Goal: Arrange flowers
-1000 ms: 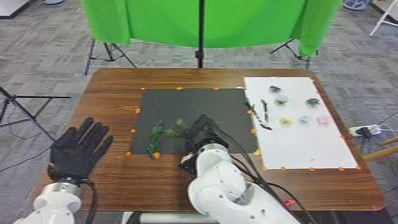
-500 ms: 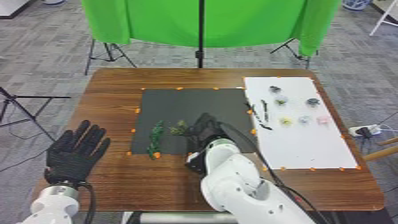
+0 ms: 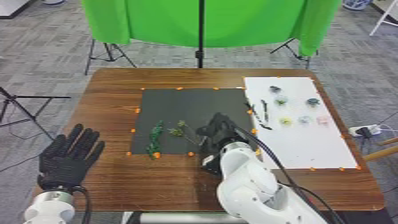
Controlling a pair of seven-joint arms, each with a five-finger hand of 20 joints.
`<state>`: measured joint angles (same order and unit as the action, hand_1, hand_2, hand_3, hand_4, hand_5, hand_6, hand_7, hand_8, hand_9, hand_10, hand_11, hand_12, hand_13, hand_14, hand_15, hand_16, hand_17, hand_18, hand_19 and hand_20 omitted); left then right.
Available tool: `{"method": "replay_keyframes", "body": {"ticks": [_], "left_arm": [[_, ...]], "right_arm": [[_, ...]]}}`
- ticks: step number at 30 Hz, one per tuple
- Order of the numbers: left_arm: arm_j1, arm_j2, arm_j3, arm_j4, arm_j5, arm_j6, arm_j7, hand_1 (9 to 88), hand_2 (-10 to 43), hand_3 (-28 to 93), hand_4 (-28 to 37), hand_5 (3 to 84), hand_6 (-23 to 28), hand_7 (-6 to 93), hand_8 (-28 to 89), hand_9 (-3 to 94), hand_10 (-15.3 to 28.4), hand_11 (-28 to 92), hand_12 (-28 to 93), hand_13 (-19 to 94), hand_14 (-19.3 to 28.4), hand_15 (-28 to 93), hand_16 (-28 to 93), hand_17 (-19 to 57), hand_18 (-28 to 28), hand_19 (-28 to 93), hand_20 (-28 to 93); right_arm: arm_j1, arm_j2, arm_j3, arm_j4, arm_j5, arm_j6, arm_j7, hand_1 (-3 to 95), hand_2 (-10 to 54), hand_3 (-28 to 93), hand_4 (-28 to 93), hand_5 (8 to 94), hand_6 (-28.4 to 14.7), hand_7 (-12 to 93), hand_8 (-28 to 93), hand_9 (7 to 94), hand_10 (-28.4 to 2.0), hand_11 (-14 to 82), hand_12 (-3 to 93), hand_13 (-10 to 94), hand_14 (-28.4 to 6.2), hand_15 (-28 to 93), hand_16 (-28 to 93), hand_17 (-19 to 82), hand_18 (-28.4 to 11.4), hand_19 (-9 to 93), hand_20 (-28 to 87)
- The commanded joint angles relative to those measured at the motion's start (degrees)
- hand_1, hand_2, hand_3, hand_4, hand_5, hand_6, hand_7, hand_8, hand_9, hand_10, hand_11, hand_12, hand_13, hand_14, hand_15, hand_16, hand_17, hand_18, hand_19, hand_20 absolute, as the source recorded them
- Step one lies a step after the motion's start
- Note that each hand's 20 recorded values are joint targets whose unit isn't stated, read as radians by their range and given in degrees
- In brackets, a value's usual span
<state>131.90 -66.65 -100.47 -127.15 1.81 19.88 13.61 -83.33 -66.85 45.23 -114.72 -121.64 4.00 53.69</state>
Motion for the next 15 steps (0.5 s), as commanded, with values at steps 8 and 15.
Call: {"method": "replay_keyframes", "body": {"ticks": [8, 15], "left_arm": [[0.46, -0.27, 0.6, 0.15, -0.12, -0.19, -0.63, 30.0, 18.4, 77, -22.0, 52.1, 9.8, 18.1, -9, 43.2, 16.6, 23, 13, 31, 15.3, 39, -6, -3.8, 12.8, 30, 15], [0.76, -0.55, 0.46, 0.16, 0.01, -0.46, -0.72, 30.0, 18.5, 77, -22.0, 52.1, 9.8, 18.0, -9, 43.2, 16.6, 23, 13, 31, 15.3, 39, -6, -3.8, 12.9, 30, 15]], "right_arm": [[0.09, 0.03, -3.87, -1.63, 3.98, -5.48, -1.05, 35.0, 2.9, 70, -16, 76.8, -9.6, 10, -10, 84.2, -18.8, 37.5, 27.7, 76, -15.5, 74, 30, 35, -28.4, 88, 28], [-0.24, 0.46, -4.14, -2.07, 4.54, -6.28, -0.72, 35.1, 3.0, 70, -16, 76.8, -9.6, 10, -10, 84.2, -19.0, 37.3, 27.7, 76, -15.6, 74, 30, 34, -28.4, 87, 28]]}}
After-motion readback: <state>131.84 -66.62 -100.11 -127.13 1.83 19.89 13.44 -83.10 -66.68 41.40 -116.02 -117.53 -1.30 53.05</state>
